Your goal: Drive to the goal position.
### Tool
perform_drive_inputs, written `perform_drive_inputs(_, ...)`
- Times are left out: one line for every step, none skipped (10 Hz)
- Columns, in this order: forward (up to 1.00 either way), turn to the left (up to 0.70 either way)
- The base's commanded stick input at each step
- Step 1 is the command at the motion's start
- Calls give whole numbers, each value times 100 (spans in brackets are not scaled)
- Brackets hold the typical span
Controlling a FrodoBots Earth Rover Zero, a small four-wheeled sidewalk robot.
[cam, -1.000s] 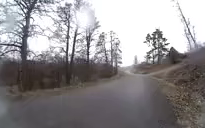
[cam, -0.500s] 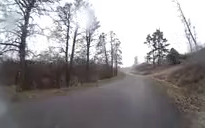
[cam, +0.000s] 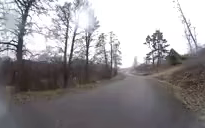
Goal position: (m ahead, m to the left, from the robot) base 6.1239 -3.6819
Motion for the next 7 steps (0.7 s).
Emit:
perform_drive_inputs(70, 0)
perform_drive_inputs(70, 0)
perform_drive_inputs(70, 0)
perform_drive_inputs(70, 0)
perform_drive_inputs(70, 0)
perform_drive_inputs(70, 0)
perform_drive_inputs(70, 0)
